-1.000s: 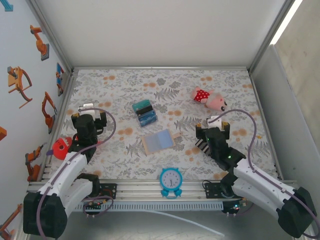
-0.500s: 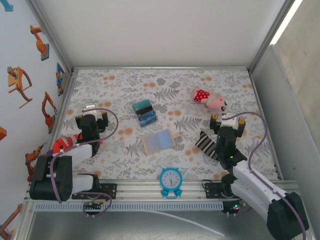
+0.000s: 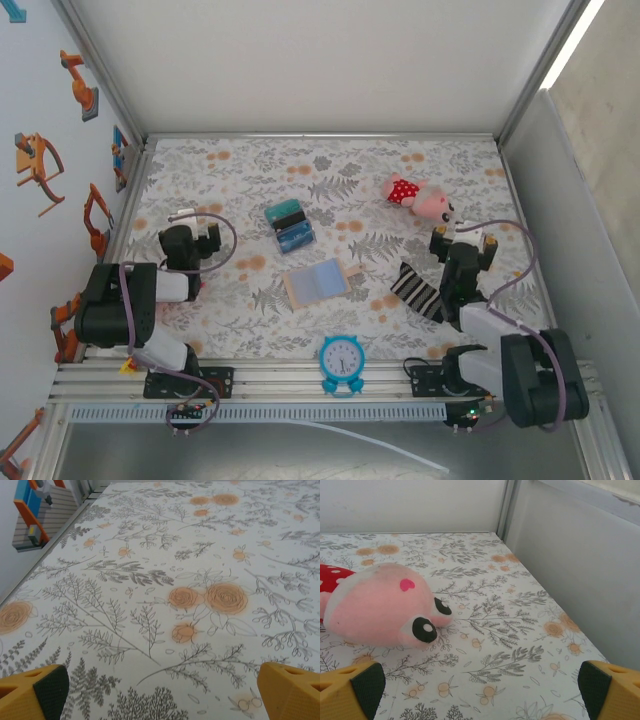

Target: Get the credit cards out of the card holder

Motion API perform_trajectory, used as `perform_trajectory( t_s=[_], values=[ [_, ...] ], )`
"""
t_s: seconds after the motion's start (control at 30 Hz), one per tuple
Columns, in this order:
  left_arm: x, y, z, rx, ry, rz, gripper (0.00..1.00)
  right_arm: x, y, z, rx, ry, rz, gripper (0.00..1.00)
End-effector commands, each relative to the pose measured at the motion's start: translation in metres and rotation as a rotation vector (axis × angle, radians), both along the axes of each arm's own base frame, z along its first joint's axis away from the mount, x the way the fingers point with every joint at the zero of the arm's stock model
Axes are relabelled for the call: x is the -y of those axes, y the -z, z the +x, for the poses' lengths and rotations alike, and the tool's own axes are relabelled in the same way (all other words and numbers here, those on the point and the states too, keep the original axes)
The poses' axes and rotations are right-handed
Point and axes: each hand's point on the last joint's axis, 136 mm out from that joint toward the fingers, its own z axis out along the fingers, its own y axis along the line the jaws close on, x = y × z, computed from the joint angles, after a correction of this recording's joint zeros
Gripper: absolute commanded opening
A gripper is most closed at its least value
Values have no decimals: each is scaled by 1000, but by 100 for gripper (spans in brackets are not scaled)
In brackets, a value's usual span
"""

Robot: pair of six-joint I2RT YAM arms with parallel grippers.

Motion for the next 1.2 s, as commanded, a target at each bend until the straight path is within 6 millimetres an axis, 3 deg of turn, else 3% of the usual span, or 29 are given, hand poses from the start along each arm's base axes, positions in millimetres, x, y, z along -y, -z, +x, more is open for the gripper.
perform_trajectory(
  t_s=[0.0,0.27,0.47,0.67,1.17],
  values=[
    [9,-10,8,16,81,-99,97,-3,-15,15,107,-43,3,99],
    [10,-9,8,9,82,-95,97,-5,26,35,59,-101,48,99],
    [10,-9,8,8,81,-93,97,-2,28,38,53,-129,98,99],
    [11,-9,8,9,82,-89,97,-10,38,62,-84,-188,131,99],
    [11,-9,8,8,83,-89,97,-5,38,62,-80,-167,138,99]
  ],
)
